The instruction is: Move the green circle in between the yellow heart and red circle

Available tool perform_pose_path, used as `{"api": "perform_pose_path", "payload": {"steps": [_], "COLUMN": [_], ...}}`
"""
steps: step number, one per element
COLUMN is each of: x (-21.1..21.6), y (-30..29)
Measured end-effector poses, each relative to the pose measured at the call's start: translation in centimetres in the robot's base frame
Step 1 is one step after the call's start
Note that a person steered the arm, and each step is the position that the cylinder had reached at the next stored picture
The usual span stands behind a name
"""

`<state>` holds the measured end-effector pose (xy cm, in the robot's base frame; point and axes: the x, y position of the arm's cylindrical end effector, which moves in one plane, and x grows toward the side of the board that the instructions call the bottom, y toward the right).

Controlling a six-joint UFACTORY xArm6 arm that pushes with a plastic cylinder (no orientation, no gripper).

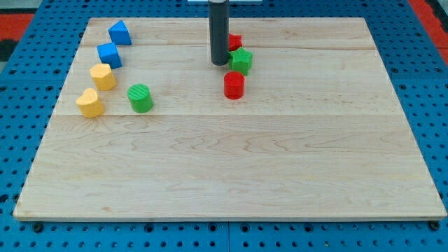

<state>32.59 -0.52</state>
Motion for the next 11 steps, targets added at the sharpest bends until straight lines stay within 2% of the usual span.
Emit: {"api": "perform_pose_path", "payload": {"steps": [2,3,5,6,8,10,11], "x": [5.1,4.8,4.3,4.3,6.7,8.0,10.3], "y": [1.6,2.5,-12.6,-15.9,-16.2,-12.5,-15.5]}}
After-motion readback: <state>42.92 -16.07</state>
